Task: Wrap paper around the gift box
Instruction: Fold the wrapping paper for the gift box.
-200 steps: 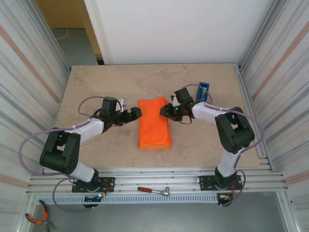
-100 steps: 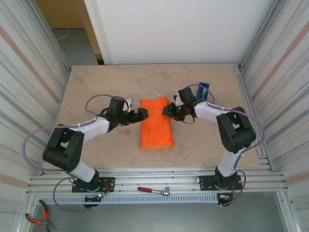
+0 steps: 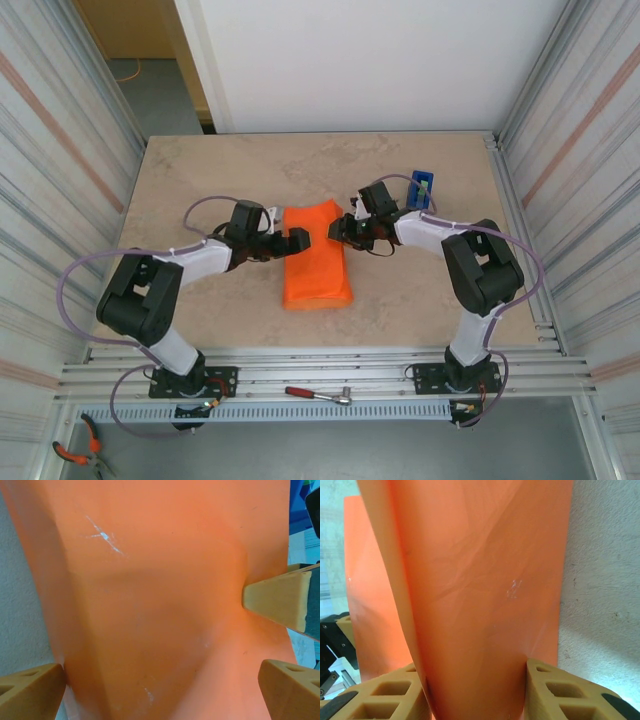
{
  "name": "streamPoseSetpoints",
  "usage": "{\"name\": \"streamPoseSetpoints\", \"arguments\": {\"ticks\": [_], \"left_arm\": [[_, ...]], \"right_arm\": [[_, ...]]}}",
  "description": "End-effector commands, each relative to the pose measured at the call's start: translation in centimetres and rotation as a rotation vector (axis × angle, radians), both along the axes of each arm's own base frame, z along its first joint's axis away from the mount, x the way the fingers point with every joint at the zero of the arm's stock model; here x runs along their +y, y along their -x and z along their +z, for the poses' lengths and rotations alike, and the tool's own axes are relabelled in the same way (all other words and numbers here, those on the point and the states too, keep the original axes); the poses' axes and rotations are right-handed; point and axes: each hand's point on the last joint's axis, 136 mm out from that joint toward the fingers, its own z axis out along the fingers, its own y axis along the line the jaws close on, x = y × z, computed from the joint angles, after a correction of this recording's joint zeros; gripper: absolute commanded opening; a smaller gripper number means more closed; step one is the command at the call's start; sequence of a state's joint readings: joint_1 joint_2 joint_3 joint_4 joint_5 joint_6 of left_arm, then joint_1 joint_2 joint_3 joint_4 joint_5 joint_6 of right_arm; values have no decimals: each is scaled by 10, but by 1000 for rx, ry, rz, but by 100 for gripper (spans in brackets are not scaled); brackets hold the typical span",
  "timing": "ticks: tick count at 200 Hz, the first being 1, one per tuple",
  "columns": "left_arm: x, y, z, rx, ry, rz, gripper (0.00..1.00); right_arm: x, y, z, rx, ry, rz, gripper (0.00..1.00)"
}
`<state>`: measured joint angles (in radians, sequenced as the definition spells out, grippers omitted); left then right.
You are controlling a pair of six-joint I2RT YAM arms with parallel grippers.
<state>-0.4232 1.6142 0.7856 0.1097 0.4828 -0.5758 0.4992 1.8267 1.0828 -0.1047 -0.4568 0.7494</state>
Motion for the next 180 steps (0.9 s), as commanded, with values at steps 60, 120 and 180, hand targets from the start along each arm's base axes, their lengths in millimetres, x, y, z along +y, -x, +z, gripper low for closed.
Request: {"name": "streamPoseSetpoints", "arguments": {"ticks": [60, 120, 180], "left_arm": [[-11, 12, -23, 25, -92, -86, 99], [7, 25, -55, 97, -223, -65, 99], [8, 27, -57, 101, -230, -66, 99]], "right_arm": [[-10, 30, -50, 152, 117, -26, 36], [-5, 12, -6, 100, 25, -16, 58], [-72, -23, 65, -21, -49, -169, 73]]}}
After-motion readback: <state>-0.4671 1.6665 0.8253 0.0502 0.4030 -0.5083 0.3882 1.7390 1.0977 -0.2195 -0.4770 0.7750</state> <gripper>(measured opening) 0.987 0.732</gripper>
